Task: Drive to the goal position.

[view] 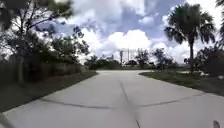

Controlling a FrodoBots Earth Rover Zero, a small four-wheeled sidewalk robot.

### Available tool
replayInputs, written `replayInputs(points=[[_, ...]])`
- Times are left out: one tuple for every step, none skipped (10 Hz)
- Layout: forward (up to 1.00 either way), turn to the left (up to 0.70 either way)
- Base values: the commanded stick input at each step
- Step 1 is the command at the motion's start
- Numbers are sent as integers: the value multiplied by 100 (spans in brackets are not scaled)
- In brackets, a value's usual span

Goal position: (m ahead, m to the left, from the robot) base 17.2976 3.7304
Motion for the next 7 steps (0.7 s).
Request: replayInputs(points=[[100, 0], [100, 0], [100, 0], [100, 0], [100, 0], [100, 0], [100, 0]])
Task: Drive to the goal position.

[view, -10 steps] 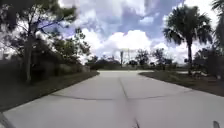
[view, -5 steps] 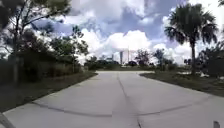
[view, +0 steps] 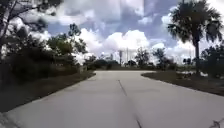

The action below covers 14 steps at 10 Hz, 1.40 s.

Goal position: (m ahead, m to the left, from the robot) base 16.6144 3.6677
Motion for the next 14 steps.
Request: replayInputs(points=[[100, 0], [100, 0], [100, 0], [100, 0], [100, 0], [100, 0], [100, 0], [100, 0], [100, 0], [100, 0], [100, 0], [100, 0], [100, 0], [100, 0]])
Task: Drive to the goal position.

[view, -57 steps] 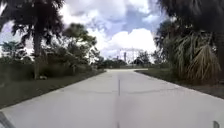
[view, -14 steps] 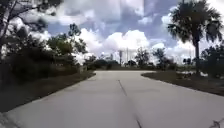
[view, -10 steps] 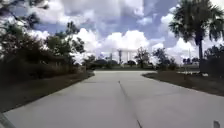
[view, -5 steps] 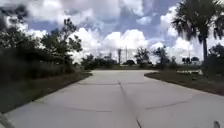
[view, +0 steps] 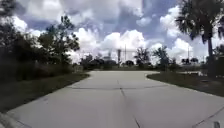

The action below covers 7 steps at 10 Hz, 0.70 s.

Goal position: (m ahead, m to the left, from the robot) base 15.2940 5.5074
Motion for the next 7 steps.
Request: replayInputs(points=[[100, 0], [100, 0], [100, 23], [100, 22], [100, 0], [100, 0], [100, 0]])
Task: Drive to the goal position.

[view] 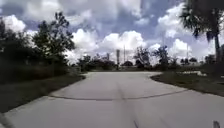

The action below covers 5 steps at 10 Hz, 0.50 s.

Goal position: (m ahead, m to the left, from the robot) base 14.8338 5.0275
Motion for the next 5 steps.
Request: replayInputs(points=[[100, 0], [100, 0], [100, 0], [100, 0], [100, 0]])
